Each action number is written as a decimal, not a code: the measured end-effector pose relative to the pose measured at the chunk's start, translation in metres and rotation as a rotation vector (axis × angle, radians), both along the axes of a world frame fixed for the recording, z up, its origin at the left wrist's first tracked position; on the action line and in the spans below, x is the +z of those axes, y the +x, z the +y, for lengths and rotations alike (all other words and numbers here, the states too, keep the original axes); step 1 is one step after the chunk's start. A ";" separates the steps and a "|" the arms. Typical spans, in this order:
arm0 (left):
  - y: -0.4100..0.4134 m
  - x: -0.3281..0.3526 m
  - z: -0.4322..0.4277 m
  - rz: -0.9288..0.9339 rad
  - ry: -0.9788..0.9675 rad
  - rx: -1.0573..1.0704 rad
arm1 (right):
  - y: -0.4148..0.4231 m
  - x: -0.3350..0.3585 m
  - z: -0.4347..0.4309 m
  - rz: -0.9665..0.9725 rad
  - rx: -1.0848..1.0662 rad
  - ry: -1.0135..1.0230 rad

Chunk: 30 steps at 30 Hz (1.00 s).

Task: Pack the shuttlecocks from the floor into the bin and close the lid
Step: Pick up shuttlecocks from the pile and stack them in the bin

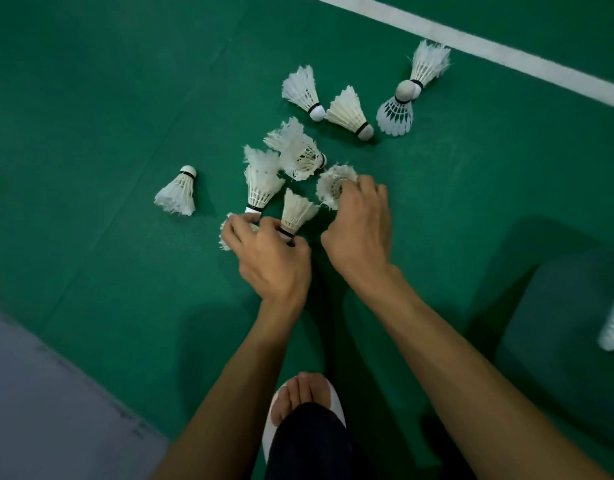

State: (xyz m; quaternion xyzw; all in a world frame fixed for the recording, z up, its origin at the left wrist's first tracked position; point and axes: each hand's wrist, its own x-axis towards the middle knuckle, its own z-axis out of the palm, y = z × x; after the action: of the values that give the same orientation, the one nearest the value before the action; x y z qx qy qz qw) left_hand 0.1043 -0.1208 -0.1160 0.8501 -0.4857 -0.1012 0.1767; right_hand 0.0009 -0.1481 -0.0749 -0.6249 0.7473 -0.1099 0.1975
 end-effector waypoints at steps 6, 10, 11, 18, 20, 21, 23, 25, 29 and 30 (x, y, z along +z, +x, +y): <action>-0.034 0.042 0.023 0.122 -0.148 -0.120 | -0.033 0.048 0.009 0.028 -0.162 -0.149; -0.074 0.092 0.033 0.247 -0.314 -0.297 | -0.068 0.101 0.021 0.033 -0.240 -0.450; -0.086 0.106 0.036 0.267 -0.353 -0.350 | -0.080 0.118 0.028 0.016 -0.268 -0.519; -0.170 0.181 0.078 0.385 -0.432 -0.705 | -0.207 0.191 0.115 -0.094 -0.451 -0.528; -0.192 0.188 0.091 0.460 -0.400 -0.803 | -0.245 0.192 0.146 -0.217 -0.579 -0.459; -0.203 0.190 0.097 0.478 -0.379 -0.852 | -0.261 0.189 0.163 -0.235 -0.645 -0.437; -0.222 0.193 0.109 0.487 -0.338 -0.961 | -0.292 0.178 0.194 -0.250 -0.755 -0.399; -0.240 0.194 0.122 0.484 -0.275 -1.078 | -0.318 0.163 0.221 -0.260 -0.825 -0.339; -0.275 0.177 0.152 0.416 -0.049 -1.202 | -0.351 0.139 0.257 -0.179 -0.887 -0.101; -0.280 0.172 0.159 0.357 0.014 -1.227 | -0.354 0.135 0.262 -0.171 -0.884 -0.040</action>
State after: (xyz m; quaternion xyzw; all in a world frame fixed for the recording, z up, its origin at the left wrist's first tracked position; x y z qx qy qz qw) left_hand -0.1760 0.0383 0.0560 0.3885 -0.8466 -0.3271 0.1592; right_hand -0.3529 0.1137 0.0603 -0.2379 0.9212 -0.2493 0.1806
